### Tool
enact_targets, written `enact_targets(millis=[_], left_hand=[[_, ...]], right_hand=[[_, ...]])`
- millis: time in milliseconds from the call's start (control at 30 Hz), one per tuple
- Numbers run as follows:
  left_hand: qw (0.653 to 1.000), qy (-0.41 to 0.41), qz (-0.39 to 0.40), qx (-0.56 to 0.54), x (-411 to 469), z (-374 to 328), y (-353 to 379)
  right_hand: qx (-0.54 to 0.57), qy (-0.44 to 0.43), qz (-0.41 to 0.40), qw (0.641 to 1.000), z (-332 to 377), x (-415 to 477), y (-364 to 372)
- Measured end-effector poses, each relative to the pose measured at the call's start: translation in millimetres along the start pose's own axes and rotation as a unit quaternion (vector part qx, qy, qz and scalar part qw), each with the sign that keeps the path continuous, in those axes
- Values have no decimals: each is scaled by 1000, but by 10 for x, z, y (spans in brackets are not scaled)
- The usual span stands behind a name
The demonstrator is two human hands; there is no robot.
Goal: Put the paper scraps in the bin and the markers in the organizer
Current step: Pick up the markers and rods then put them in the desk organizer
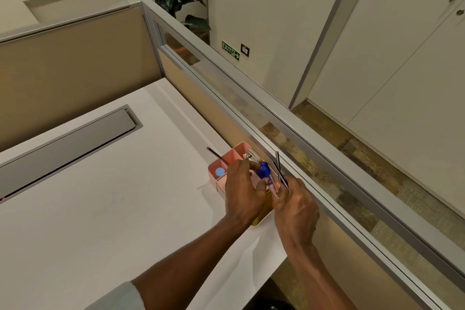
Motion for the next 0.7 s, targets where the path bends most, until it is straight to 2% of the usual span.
enact_targets(millis=[67, 167, 300, 467, 700], left_hand=[[1000, 9, -24, 6, -8, 12, -169], [996, 36, -39, 77, -71, 158, -368], [979, 72, -2, 189, -236, 499, -472], [937, 123, 58, 323, -415, 788, -341], [912, 147, 103, 369, -453, 1024, -130]], right_hand=[[44, -15, 4, 999, 73, -23, -24], [96, -18, 19, 995, 156, -51, 6], [139, -12, 42, 989, 254, -32, 131], [162, -31, 42, 985, 435, 43, 189], [208, -55, 26, 976, 771, 383, 323]])
Point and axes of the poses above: each hand's wrist, its own x-axis towards the middle knuckle, its own y-axis out of the palm, z = x × y, the point moved 9 cm from there along x, towards the middle knuckle, and after that the axes turned 1 degree about -y, right-handed, at the moved point
